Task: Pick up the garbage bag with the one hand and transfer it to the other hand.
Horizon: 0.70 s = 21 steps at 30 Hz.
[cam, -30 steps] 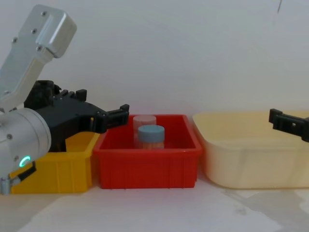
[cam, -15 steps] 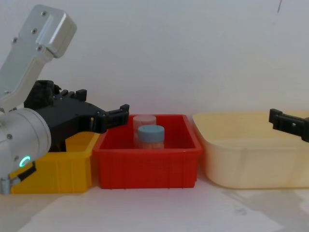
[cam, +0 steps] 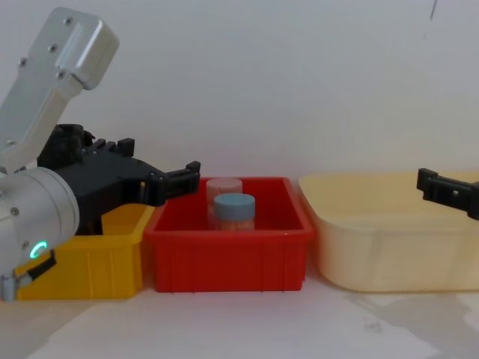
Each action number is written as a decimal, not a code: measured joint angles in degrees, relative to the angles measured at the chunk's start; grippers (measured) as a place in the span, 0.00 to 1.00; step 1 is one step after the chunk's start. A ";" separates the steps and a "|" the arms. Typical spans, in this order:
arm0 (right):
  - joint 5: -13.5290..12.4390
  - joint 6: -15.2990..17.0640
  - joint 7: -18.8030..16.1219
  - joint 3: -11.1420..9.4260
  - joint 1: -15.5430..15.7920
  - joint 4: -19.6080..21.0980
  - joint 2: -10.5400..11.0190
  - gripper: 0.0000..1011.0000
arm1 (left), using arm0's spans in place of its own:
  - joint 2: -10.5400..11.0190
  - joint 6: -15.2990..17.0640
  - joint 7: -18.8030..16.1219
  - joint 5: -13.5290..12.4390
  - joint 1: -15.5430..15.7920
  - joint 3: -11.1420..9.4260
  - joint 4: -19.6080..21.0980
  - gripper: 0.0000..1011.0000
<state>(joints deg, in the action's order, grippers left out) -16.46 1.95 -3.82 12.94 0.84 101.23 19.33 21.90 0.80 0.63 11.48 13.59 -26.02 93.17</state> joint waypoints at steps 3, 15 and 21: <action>0.00 0.00 0.00 0.00 0.00 0.00 0.00 0.99 | 0.00 0.00 0.00 0.00 0.00 0.00 0.00 0.99; 0.00 0.00 0.00 0.00 0.00 0.00 0.00 0.99 | 0.00 0.00 0.00 0.00 0.00 0.00 0.00 0.99; -0.01 0.01 -0.06 -0.02 -0.02 0.01 -0.02 0.99 | -0.01 0.23 0.04 0.01 0.01 0.04 0.17 0.99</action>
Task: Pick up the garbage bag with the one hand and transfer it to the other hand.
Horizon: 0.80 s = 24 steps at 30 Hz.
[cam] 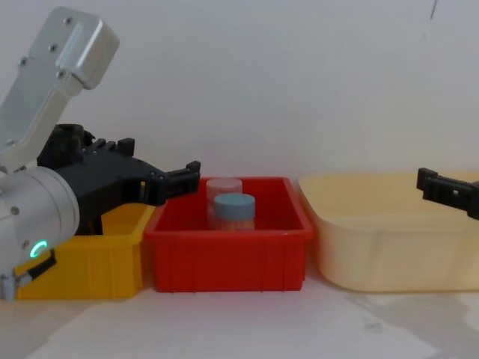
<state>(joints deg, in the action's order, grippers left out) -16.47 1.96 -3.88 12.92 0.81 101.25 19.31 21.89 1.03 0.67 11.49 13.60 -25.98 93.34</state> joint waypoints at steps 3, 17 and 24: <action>-0.19 0.29 -0.17 -0.09 -0.17 0.24 -0.09 0.99 | 0.00 0.82 0.06 0.07 0.13 0.19 0.64 0.99; -2.28 8.04 -1.11 0.35 -4.03 4.27 -1.29 0.99 | 0.88 9.17 0.59 1.85 0.97 2.46 7.48 0.99; -2.40 13.94 -1.13 2.36 -7.67 5.67 -2.46 0.99 | 2.09 14.17 0.22 3.02 -0.05 5.18 11.60 0.99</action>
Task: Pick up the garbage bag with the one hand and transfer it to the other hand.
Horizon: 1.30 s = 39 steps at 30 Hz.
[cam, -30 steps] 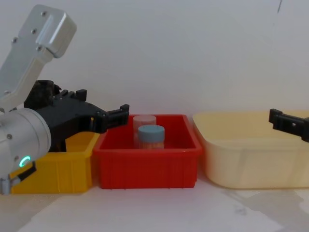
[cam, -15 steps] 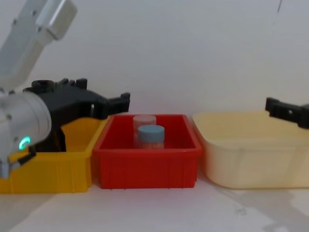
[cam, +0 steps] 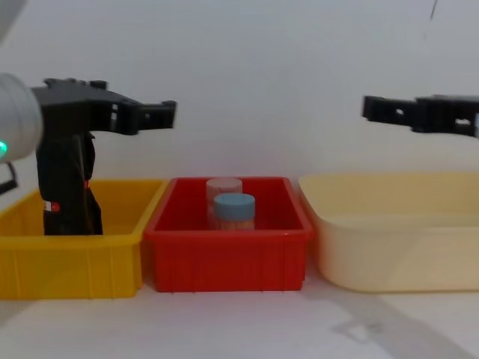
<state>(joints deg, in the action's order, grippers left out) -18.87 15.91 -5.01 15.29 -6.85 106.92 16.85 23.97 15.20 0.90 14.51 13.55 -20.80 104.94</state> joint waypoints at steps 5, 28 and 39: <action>0.47 3.75 0.05 1.68 -2.33 0.08 -0.84 0.99 | 1.18 3.96 -0.55 1.41 -1.73 3.02 2.71 0.99; 2.85 19.17 1.99 8.59 -12.18 -4.48 -7.70 0.99 | 1.79 9.67 -1.59 5.30 -6.02 11.35 4.76 0.99; 3.64 19.59 1.91 9.86 -13.55 -5.06 -9.38 0.99 | -0.84 8.36 -1.19 6.78 -5.29 12.72 1.82 0.99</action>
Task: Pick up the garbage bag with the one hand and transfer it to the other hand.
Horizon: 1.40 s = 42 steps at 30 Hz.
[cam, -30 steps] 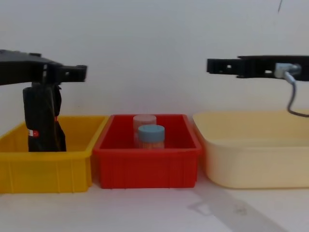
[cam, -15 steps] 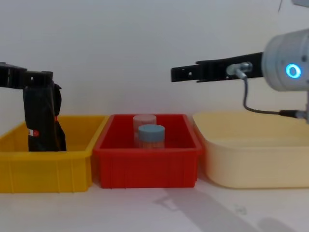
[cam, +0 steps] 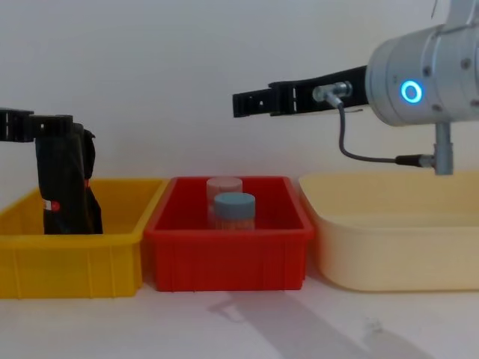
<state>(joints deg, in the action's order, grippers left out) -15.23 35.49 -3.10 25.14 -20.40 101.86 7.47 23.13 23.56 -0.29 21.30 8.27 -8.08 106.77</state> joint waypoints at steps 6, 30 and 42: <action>0.51 -0.42 -0.04 0.42 -0.18 -0.25 -0.61 0.99 | -1.82 -1.51 -0.60 0.35 0.29 0.58 -1.74 0.99; 1.65 -2.67 1.10 -0.41 0.68 -2.42 -3.03 0.99 | -5.21 -5.63 3.26 1.42 4.98 0.43 -10.49 0.99; 1.64 -2.41 0.65 -0.94 0.50 -3.47 -3.88 0.99 | -5.11 -5.30 4.59 0.24 6.42 -0.32 -13.17 0.99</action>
<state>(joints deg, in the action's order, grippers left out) -13.59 33.08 -2.45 24.20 -19.91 98.39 3.59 18.02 18.27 4.30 21.53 14.69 -8.40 93.59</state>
